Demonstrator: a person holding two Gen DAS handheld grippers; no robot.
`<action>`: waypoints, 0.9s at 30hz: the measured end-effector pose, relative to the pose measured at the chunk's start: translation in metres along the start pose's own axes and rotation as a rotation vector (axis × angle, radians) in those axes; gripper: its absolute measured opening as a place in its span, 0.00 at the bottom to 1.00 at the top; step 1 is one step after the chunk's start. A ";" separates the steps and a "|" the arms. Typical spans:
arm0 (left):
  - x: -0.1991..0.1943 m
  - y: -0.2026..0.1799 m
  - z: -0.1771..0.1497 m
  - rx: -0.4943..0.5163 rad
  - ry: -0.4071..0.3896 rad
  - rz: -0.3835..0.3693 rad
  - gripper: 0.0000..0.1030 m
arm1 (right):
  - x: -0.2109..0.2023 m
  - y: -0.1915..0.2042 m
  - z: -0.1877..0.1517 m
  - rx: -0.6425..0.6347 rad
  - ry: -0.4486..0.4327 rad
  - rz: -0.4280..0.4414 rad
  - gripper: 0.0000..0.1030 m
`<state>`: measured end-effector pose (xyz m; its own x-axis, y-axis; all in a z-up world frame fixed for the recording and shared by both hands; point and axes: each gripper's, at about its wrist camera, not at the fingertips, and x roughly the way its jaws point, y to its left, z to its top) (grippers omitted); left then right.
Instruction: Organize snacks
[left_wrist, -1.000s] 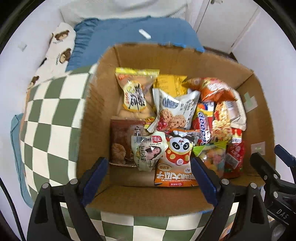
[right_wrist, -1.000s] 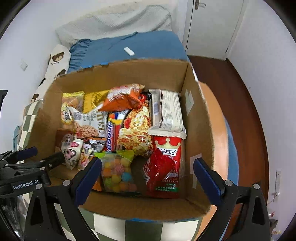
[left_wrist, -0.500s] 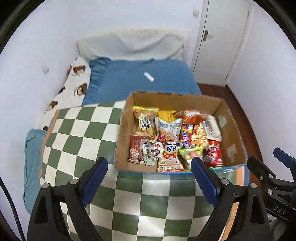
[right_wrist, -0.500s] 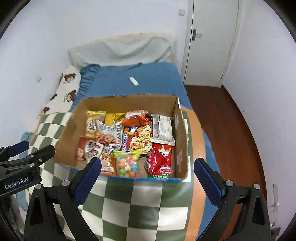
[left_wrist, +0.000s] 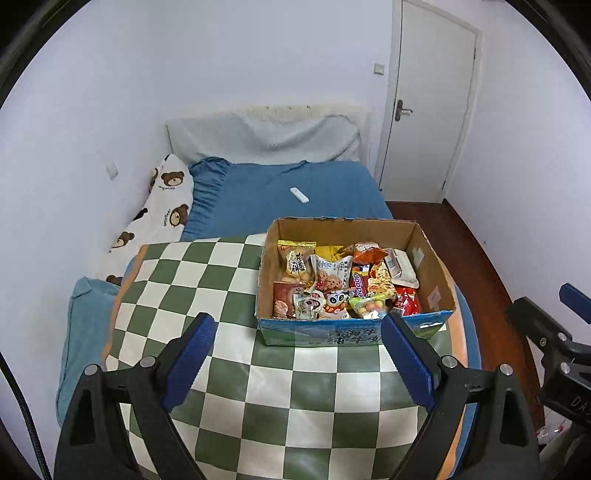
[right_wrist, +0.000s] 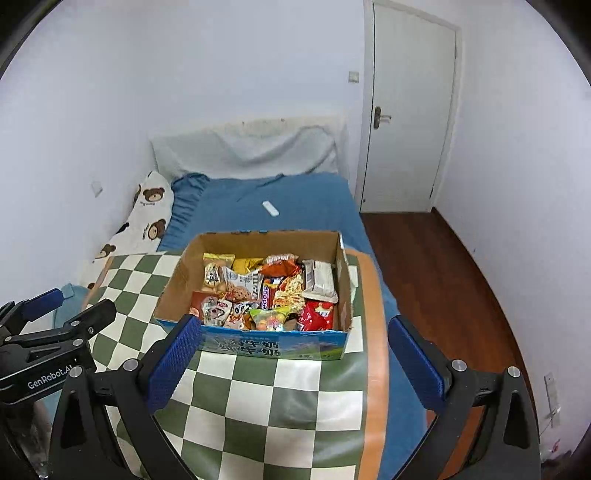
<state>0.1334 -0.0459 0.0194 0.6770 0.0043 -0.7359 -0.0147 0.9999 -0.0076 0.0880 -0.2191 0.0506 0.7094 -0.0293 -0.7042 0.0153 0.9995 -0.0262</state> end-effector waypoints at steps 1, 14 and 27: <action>-0.005 0.000 -0.002 0.001 -0.006 0.000 0.89 | -0.006 0.000 -0.001 -0.001 -0.006 0.000 1.00; -0.018 0.000 -0.009 -0.003 -0.036 -0.011 0.95 | -0.030 -0.001 -0.005 0.003 -0.038 -0.004 1.00; 0.048 -0.007 0.010 0.004 0.023 0.022 0.99 | 0.042 -0.008 0.000 0.028 -0.008 -0.042 1.00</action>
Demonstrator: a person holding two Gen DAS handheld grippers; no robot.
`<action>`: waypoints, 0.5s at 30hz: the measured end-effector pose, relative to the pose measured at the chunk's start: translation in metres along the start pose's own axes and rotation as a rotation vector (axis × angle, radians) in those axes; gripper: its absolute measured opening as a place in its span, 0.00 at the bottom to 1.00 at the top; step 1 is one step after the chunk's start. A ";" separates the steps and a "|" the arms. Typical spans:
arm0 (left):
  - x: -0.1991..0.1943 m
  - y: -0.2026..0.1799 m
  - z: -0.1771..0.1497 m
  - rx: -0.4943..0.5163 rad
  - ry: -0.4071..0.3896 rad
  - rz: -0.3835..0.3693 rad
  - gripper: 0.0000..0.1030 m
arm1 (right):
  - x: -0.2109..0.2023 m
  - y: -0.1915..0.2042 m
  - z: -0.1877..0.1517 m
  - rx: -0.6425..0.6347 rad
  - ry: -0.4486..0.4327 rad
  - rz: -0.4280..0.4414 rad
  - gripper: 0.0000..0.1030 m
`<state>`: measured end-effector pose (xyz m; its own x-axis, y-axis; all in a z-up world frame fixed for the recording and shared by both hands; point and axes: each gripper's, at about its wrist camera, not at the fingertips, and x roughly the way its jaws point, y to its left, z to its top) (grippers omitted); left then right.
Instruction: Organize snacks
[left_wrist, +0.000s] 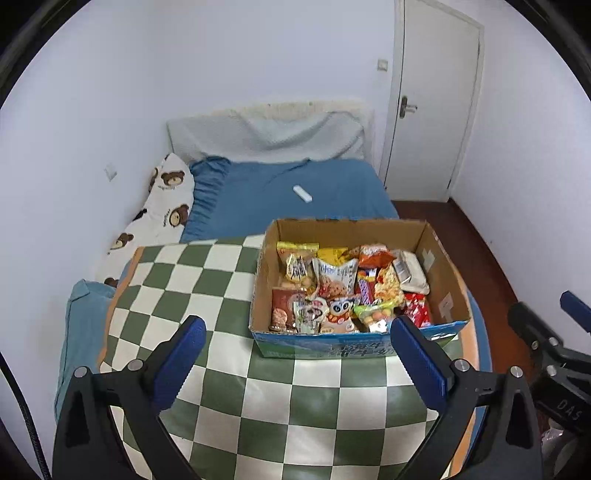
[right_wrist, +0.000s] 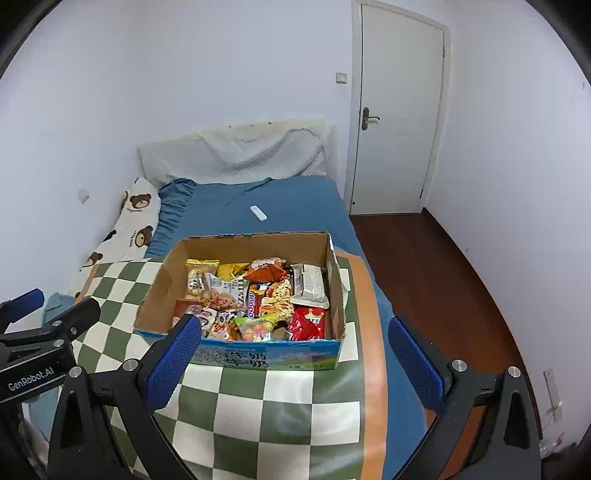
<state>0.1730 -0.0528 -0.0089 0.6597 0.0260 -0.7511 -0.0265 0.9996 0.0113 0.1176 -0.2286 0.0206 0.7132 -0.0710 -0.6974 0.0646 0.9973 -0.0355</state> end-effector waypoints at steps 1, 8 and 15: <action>0.007 -0.001 0.000 0.001 0.008 0.003 0.99 | 0.006 0.000 0.001 0.002 0.004 -0.003 1.00; 0.034 -0.003 0.002 0.008 0.042 0.020 0.99 | 0.038 -0.002 0.001 0.011 0.029 -0.030 1.00; 0.040 -0.004 0.006 0.014 0.034 0.023 0.99 | 0.054 -0.004 0.001 0.024 0.053 -0.040 1.00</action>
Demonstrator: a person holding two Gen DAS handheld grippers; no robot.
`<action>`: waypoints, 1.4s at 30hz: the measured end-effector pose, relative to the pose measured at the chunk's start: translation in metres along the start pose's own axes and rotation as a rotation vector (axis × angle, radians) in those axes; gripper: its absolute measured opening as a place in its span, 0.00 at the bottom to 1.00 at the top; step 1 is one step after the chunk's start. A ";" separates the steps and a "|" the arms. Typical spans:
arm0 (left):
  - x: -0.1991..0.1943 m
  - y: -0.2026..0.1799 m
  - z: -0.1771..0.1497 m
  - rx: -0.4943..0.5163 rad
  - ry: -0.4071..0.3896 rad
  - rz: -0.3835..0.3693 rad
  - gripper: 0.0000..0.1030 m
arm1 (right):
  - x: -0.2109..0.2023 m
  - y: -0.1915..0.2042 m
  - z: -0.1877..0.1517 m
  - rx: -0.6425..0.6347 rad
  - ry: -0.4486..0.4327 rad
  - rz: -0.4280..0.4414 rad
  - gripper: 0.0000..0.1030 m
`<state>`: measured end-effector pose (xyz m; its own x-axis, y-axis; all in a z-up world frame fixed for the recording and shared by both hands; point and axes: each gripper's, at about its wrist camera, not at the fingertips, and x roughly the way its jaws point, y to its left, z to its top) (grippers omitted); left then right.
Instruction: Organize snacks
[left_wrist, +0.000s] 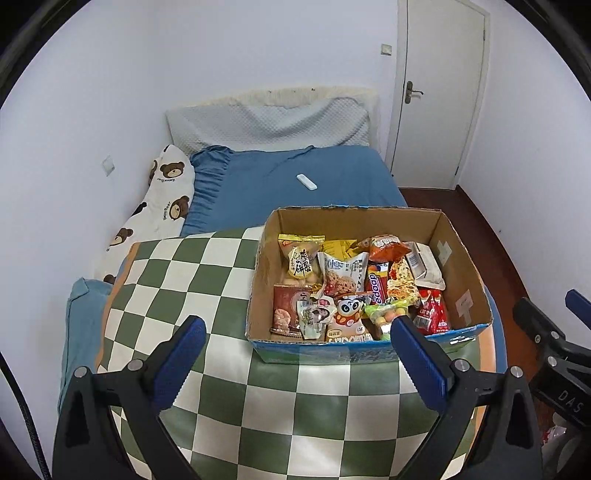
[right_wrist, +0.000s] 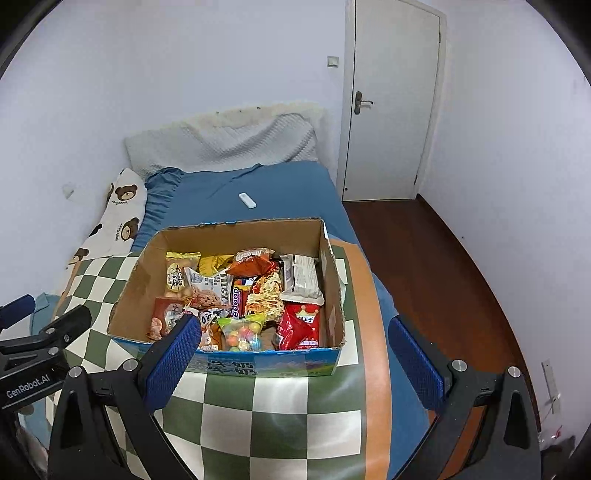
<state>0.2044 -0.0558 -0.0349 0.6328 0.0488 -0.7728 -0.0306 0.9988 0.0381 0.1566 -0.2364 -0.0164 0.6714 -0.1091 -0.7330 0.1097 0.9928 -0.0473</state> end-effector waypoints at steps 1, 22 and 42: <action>0.000 0.000 0.000 -0.001 -0.001 -0.002 0.99 | 0.000 0.000 0.000 0.000 0.000 -0.001 1.00; -0.001 0.001 0.001 0.004 -0.001 -0.015 0.99 | -0.002 0.009 -0.001 -0.005 0.002 0.034 1.00; -0.006 0.003 -0.001 0.006 -0.004 -0.018 0.99 | -0.006 0.011 -0.003 -0.010 -0.001 0.037 1.00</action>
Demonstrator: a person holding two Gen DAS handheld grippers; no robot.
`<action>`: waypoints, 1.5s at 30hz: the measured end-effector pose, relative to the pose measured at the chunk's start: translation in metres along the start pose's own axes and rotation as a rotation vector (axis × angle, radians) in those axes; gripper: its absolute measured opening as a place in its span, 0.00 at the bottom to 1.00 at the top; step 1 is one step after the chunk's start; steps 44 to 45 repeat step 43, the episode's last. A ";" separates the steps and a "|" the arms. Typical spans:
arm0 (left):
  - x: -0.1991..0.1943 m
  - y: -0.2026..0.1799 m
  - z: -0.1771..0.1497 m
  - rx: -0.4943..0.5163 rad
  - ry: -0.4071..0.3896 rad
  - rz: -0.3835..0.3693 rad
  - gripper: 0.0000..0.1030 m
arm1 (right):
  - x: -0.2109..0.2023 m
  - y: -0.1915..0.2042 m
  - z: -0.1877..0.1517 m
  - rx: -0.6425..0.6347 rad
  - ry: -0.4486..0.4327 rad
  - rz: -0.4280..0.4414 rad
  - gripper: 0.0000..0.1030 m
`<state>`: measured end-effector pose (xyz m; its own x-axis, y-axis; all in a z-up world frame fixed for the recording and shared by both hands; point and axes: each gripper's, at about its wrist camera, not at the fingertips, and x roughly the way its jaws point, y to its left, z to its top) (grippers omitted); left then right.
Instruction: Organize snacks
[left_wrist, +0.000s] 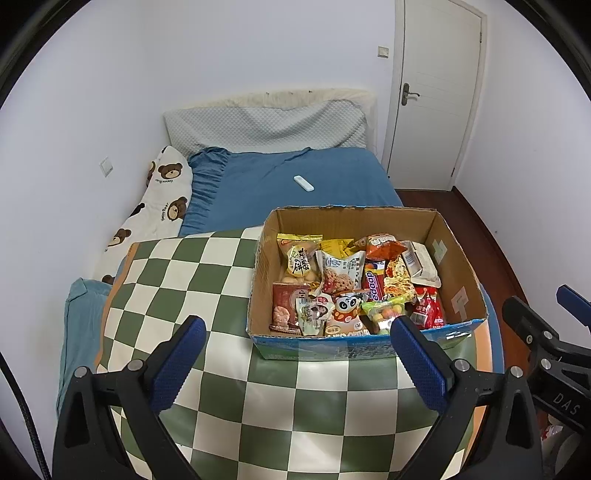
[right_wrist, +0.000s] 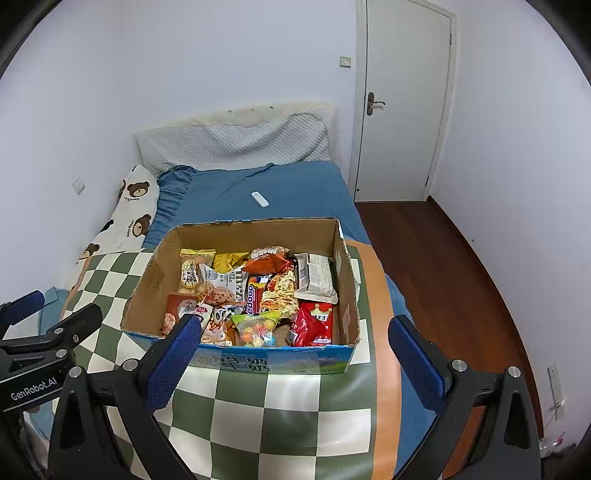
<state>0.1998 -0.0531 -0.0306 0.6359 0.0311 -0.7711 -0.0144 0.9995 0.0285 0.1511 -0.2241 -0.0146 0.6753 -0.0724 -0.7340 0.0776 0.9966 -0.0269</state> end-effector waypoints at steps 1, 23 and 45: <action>0.000 0.000 0.000 -0.001 0.000 0.000 0.99 | 0.000 0.000 0.000 0.000 -0.001 0.001 1.00; -0.005 0.001 -0.001 -0.001 -0.005 -0.002 0.99 | -0.007 0.000 0.000 -0.004 -0.010 0.014 1.00; -0.015 0.000 0.001 0.006 -0.023 -0.003 0.99 | -0.011 0.000 -0.002 0.000 -0.006 0.023 1.00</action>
